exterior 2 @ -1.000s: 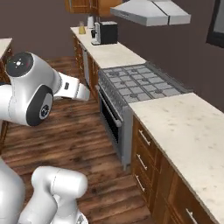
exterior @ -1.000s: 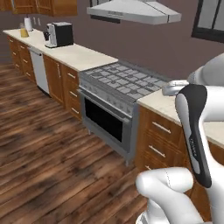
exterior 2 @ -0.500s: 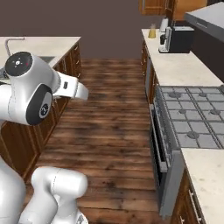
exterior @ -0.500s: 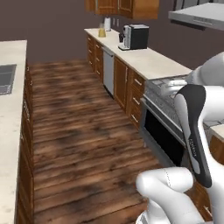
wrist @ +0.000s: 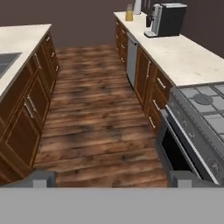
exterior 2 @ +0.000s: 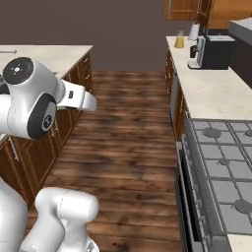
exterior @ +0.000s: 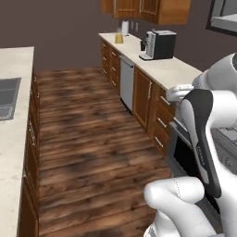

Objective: There is a tray on the dining counter. Grab the cup, mug, and pitcher and place them on the tray. The pitcher may be placed next to the tray if it cannot fit the tray.

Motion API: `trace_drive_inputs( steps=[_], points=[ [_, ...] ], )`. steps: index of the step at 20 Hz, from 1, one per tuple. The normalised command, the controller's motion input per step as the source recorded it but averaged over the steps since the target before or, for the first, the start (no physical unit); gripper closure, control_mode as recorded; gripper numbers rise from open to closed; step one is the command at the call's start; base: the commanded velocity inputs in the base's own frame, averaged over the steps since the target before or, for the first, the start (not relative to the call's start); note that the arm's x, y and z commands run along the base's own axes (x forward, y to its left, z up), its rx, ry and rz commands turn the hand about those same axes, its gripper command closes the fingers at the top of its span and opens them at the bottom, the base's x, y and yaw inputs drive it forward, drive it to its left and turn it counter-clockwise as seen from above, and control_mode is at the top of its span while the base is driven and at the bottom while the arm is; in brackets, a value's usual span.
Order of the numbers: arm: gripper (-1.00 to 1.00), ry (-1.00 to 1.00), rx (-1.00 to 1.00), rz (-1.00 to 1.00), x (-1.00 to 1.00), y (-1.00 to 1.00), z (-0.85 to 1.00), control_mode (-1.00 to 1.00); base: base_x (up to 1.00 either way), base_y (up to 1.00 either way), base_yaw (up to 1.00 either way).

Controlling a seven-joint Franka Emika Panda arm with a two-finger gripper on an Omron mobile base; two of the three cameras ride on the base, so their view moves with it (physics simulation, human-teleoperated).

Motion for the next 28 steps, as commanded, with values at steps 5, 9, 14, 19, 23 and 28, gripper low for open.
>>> trace_drive_inputs(
  steps=[5,9,14,19,23,28],
  points=[
    [-1.0,0.0,0.0,0.0,0.0,0.0,0.0,1.0,1.0,0.14,0.06],
    [-1.0,0.0,0.0,0.0,0.0,0.0,0.0,1.0,1.0,0.04,0.2],
    [-1.0,0.0,0.0,0.0,0.0,0.0,0.0,1.0,1.0,0.0,0.06],
    [-1.0,0.0,0.0,0.0,0.0,0.0,0.0,1.0,1.0,0.0,0.0],
    [-1.0,0.0,0.0,0.0,0.0,0.0,0.0,1.0,1.0,0.08,0.0],
    [-1.0,0.0,0.0,0.0,0.0,0.0,0.0,1.0,1.0,0.15,0.01]
  ],
)
